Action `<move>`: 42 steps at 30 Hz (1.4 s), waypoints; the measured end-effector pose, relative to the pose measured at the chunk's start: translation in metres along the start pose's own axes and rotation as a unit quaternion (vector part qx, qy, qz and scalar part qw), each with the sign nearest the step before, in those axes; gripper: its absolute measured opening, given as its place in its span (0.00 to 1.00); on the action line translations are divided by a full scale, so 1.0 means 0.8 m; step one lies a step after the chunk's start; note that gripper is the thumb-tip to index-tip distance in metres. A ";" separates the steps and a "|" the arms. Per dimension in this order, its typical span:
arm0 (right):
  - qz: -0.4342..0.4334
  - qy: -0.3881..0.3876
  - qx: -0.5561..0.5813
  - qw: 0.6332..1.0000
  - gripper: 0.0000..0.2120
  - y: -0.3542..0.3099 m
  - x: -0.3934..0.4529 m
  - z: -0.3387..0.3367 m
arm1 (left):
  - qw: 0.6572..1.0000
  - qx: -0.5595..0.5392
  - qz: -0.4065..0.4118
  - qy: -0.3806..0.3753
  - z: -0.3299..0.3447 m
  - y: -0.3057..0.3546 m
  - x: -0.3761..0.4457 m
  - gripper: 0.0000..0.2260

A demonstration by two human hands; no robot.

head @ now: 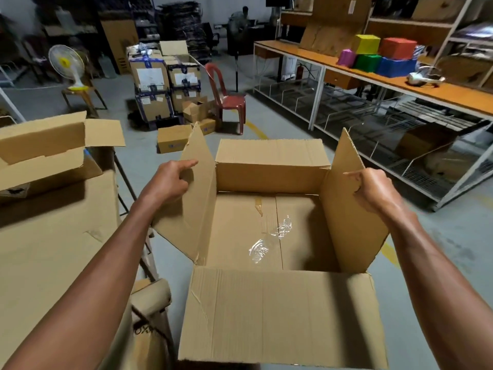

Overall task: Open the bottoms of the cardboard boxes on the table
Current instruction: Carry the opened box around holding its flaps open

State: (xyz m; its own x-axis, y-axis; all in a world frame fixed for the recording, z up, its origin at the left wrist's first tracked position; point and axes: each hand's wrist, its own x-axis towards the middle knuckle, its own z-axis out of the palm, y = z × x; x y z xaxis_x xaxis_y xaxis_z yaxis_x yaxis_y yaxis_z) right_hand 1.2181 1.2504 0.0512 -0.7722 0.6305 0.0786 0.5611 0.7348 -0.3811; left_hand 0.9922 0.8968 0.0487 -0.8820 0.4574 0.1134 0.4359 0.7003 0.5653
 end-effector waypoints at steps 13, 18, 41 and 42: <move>-0.031 -0.027 0.009 0.999 0.33 -0.038 0.340 0.055 | 0.998 0.016 -0.050 0.017 0.065 -0.014 0.291 0.34; -0.073 -0.038 0.012 0.997 0.32 -0.044 0.510 0.105 | 0.997 0.028 -0.069 0.031 0.096 -0.040 0.419 0.34; -0.260 -0.121 0.012 0.958 0.34 -0.403 1.141 0.330 | 0.957 -0.007 -0.244 0.154 0.044 -0.283 0.904 0.35; -0.268 -0.116 0.015 0.956 0.33 -0.428 1.162 0.339 | 0.956 -0.009 -0.247 0.157 0.033 -0.299 0.923 0.35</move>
State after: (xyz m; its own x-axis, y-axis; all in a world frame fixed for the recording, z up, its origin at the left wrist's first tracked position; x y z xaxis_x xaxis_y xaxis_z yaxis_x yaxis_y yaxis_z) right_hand 0.2276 1.5170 0.0052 -0.9938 0.0908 0.0644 0.0606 0.9268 -0.3705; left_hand 0.2412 1.0820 -0.0243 -0.9909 -0.1170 0.0671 -0.0494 0.7778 0.6266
